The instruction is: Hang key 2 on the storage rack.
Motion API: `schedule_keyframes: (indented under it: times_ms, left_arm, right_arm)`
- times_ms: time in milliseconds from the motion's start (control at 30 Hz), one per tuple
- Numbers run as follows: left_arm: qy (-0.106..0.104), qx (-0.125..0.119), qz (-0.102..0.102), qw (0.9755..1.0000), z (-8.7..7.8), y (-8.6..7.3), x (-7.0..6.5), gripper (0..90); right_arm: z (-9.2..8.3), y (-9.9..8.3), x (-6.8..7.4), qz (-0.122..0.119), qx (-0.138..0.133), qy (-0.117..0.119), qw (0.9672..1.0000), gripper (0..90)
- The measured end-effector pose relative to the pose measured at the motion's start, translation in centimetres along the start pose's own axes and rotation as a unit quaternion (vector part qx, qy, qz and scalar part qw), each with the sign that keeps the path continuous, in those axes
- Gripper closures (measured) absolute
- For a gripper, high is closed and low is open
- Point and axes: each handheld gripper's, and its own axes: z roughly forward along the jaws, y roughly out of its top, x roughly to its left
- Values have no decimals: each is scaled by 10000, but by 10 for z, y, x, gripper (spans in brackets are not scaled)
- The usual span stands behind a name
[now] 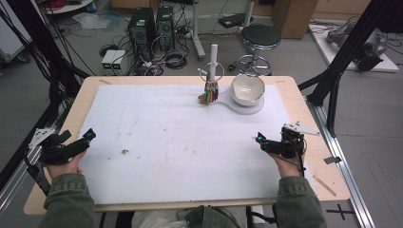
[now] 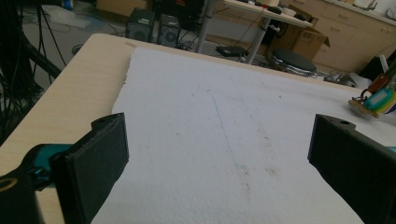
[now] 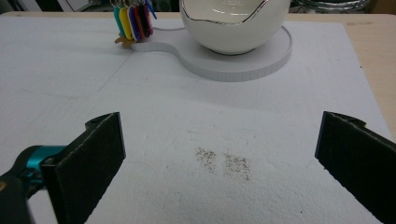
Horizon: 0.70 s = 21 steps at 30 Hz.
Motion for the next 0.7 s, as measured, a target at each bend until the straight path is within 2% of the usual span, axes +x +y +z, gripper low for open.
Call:
schedule_keyframes:
  times_ms: [333,700]
  left_arm:
    - [6,-3,-8,10000,0,0,0,56]
    - [1,27,13,10000,2,0,1,56]
  right_arm:
    - [-1,-8,1,2,-51,-38,10000,5]
    - [-6,-8,-1,28,-360,-85,9993,5]
